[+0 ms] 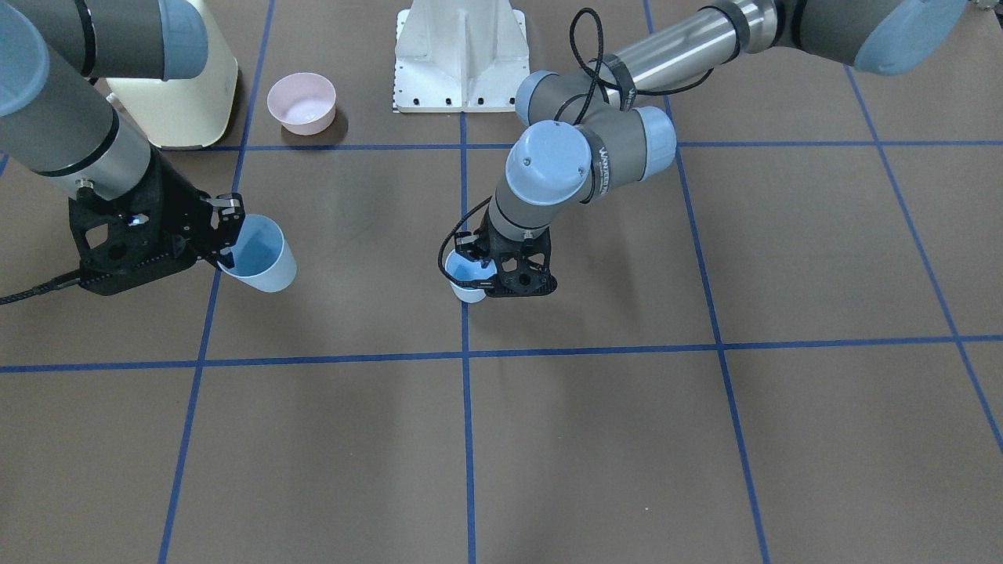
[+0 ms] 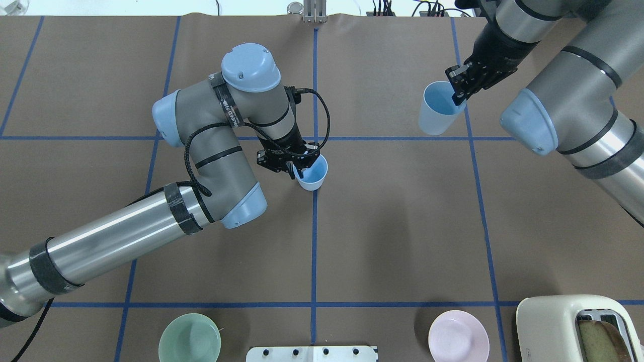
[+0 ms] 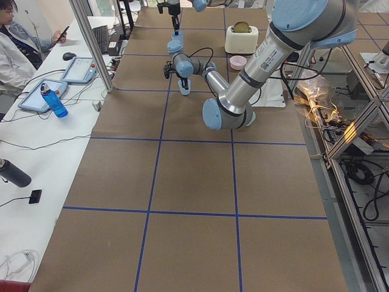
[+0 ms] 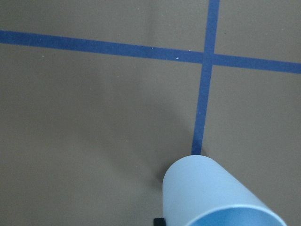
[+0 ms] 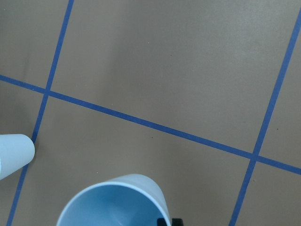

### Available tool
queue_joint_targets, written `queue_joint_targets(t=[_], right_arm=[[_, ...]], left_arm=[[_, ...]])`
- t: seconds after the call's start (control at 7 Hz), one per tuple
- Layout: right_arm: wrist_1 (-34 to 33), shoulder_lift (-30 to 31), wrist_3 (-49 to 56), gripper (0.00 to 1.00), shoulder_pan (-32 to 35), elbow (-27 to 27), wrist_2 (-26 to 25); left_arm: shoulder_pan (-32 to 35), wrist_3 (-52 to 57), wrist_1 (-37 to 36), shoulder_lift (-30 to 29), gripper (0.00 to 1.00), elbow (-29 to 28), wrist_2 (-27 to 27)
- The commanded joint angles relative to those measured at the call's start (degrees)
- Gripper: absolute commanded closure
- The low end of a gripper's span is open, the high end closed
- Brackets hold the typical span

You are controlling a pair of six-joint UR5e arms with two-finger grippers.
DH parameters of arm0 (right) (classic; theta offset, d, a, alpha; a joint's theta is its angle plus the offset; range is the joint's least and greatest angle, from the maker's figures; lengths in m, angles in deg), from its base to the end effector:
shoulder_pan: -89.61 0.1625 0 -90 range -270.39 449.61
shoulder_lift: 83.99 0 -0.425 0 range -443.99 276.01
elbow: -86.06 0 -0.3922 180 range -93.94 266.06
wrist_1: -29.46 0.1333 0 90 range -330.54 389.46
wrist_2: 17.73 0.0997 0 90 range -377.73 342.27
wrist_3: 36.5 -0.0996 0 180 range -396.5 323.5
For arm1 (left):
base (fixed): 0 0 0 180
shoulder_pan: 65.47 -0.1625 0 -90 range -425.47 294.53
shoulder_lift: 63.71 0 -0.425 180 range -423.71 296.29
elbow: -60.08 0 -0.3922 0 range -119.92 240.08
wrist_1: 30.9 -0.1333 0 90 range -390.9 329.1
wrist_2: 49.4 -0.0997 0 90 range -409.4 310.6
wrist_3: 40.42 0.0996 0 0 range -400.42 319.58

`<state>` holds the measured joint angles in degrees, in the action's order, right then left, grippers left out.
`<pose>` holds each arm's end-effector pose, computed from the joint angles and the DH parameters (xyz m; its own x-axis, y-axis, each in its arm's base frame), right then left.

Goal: Stack blue cups with both arms
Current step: 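Set the left cup down at the centre and open the left gripper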

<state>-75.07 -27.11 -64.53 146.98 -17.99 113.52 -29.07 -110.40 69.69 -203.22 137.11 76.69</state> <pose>-0.2791 -0.5613 0.2401 0.6030 -0.2889 0.7436 0.1934 0.9572 0.2152 0.5716 -0.5141 0.1866 0.5597 -0.0689 -0.8258 -0.0634 0.9900 -0.1256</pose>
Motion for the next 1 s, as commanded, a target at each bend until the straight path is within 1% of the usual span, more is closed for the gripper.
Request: queue_joint_targets(t=[0.0, 0.14, 0.29, 0.43, 0.71, 0.86], right_arm=[[0.02, -0.98, -1.4, 1.0, -0.49, -0.02, 0.06], [0.02, -2.2, -3.59, 1.0, -2.06, 0.25, -0.02], [0.02, -3.17, -4.75, 1.0, -3.12, 0.42, -0.11], [0.11, -3.62, -5.28, 1.0, -3.83, 0.6, -0.11], [0.64, -8.6, -10.88, 1.0, -6.72, 3.39, -0.72], [1.42, -10.2, -14.22, 1.0, -8.91, 4.11, -2.47]], left_arm=[[0.59, 0.1, 2.59, 0.46, 0.17, 1.28, 0.03], [2.78, 0.19, 2.16, 0.46, 0.16, 2.77, 0.9], [5.15, 0.62, 1.81, 1.33, 0.15, 3.65, 3.26], [7.26, 1.32, 1.2, 3.51, 0.14, 6.01, 5.72], [11.74, 8.24, 0.14, 8.96, 0.13, 9.62, 8.8], [14.2, 12.8, -0.47, 12.03, 0.13, 11.2, 9.86]])
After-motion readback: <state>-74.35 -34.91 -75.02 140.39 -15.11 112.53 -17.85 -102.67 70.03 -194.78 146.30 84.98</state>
